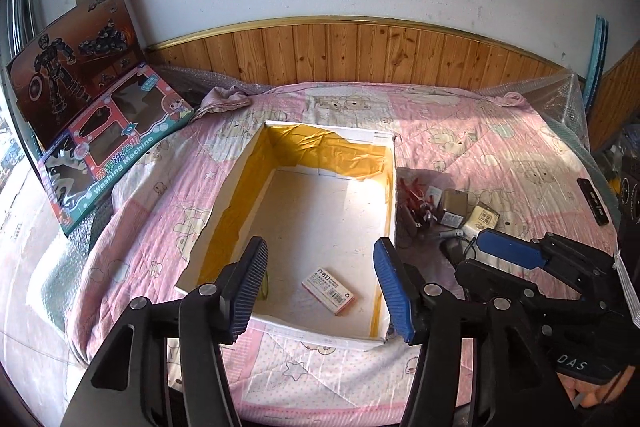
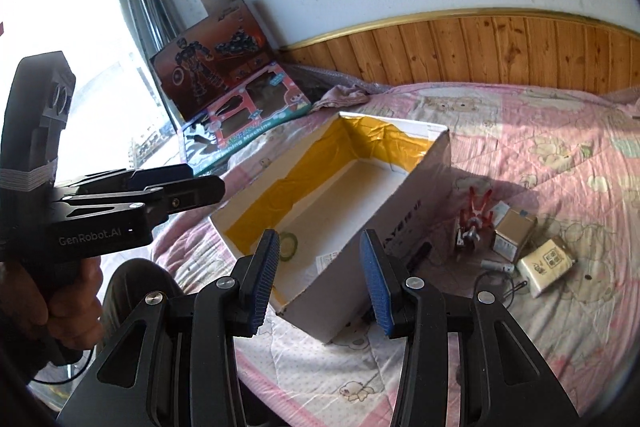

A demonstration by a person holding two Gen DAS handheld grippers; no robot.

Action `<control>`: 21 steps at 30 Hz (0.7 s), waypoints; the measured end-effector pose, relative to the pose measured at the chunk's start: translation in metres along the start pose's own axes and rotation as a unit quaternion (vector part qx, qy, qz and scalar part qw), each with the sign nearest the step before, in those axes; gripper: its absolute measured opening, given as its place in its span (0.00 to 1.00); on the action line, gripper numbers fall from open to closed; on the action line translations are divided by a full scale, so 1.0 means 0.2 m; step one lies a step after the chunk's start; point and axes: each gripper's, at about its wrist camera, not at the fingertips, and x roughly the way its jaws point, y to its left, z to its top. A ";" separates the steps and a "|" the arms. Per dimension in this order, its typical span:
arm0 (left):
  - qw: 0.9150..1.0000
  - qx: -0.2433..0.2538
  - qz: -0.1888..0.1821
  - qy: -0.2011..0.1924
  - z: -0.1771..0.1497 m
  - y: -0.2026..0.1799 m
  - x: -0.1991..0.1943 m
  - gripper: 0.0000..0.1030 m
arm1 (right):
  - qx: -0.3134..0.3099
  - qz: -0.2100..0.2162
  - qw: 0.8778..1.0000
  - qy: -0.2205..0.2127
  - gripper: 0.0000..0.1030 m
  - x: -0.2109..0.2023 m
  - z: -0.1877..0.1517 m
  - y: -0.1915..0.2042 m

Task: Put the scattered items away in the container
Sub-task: 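Move both grippers back toward the remaining items beside the box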

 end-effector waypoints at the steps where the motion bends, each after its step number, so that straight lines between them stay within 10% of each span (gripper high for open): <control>1: 1.000 0.001 -0.004 0.003 -0.01 -0.03 0.01 0.55 | 0.012 -0.002 1.000 0.002 0.44 -0.01 -0.02 -0.04; 21: 0.991 0.002 -0.099 0.095 -0.20 -0.49 0.39 0.55 | 0.163 -0.133 0.971 0.110 0.46 0.02 -0.35 -0.70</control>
